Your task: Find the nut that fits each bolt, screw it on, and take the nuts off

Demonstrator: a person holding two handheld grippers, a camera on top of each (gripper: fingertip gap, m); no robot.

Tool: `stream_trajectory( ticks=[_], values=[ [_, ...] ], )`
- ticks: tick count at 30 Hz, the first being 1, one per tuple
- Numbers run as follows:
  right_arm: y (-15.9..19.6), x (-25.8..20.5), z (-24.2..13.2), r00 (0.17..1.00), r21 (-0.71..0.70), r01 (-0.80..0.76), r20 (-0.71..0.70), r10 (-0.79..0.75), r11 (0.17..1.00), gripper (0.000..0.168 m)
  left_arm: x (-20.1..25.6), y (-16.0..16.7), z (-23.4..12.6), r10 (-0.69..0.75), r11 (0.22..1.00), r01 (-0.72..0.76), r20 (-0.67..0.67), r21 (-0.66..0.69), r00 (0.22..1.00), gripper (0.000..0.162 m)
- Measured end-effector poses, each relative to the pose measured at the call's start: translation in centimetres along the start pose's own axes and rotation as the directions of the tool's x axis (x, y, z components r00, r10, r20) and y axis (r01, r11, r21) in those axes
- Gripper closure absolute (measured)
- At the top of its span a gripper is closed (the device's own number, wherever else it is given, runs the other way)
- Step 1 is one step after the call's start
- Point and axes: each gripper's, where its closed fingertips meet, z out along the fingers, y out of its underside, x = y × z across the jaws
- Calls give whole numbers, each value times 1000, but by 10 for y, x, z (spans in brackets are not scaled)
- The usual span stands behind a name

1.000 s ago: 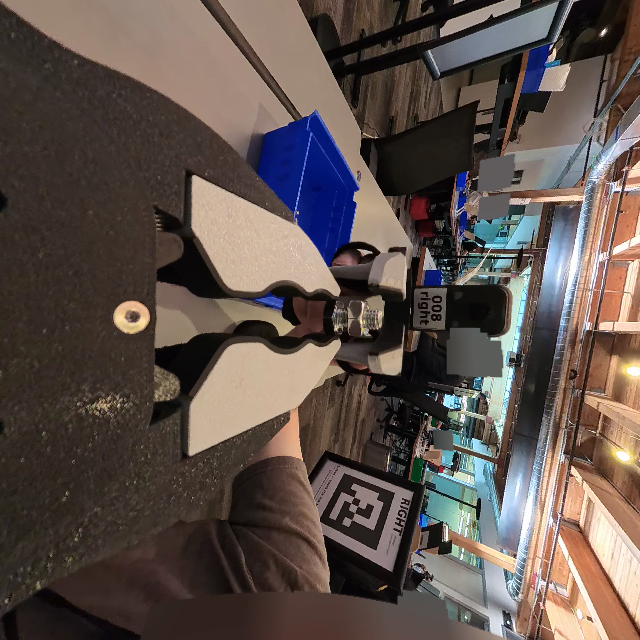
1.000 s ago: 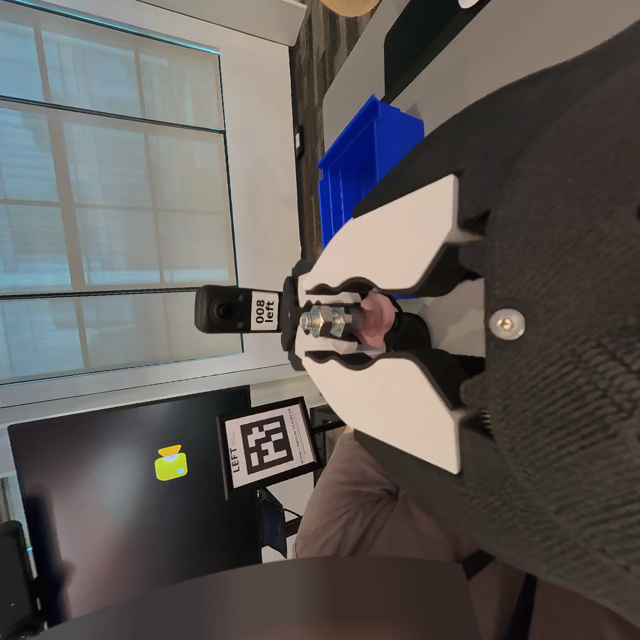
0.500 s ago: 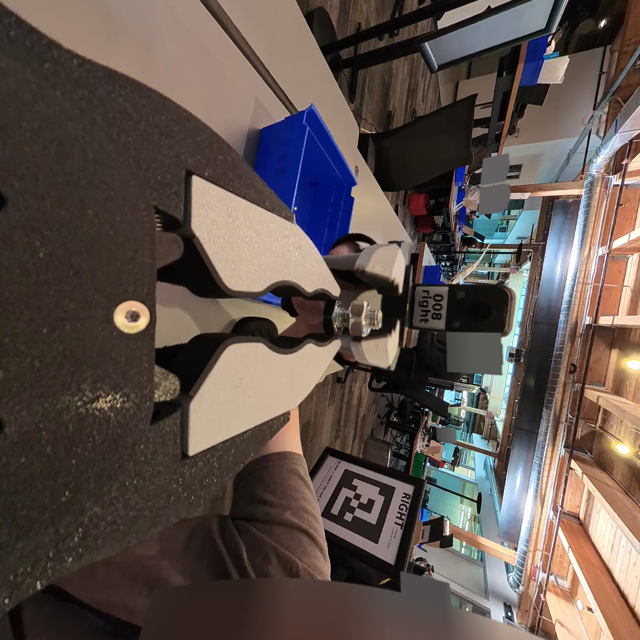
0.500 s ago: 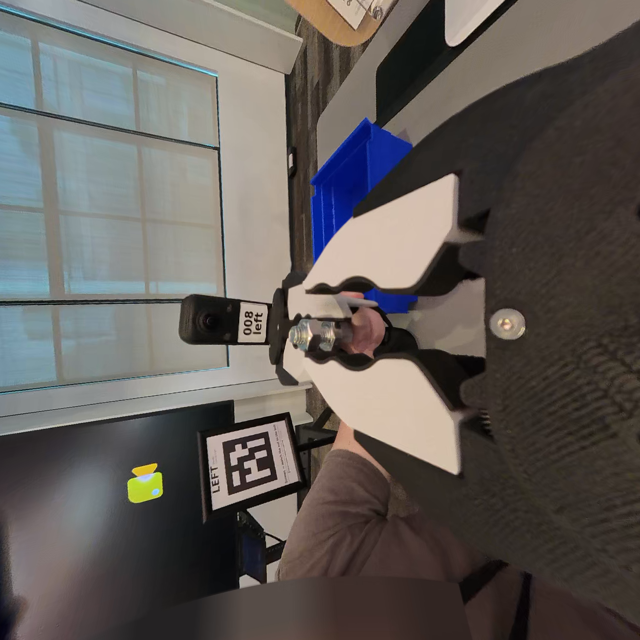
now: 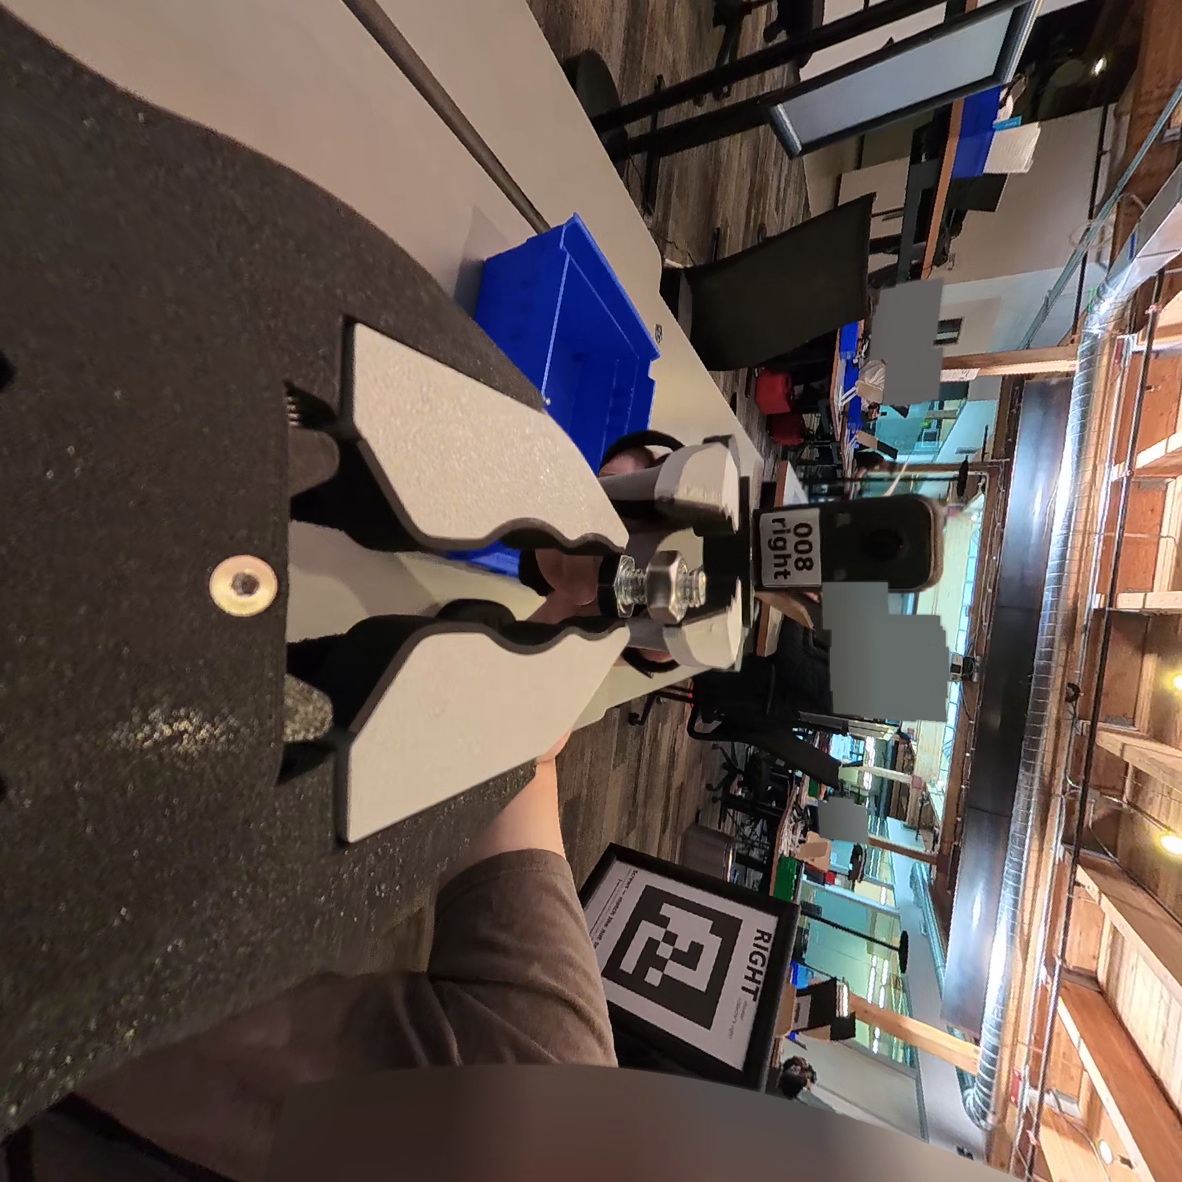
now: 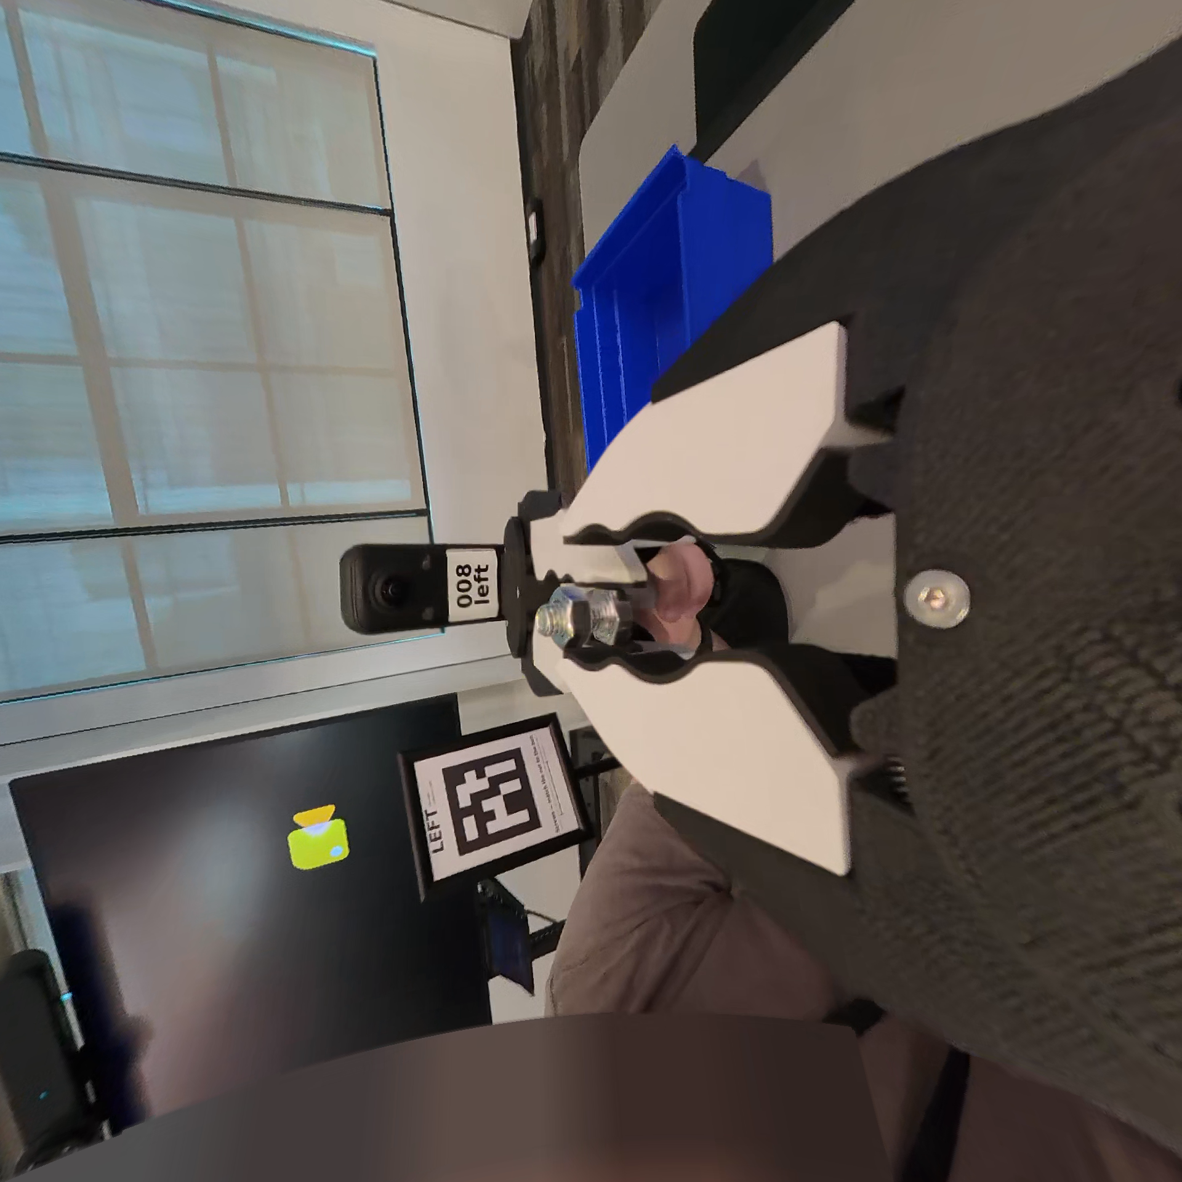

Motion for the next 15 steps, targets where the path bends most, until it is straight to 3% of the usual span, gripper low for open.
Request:
stream_trajectory(
  ticks=[15],
  values=[
    [-8,8,-10,998,72,-61,28,59,996,145,-2,-4,-3,2,1000,-2,-2,21,1000,145]
  ],
)
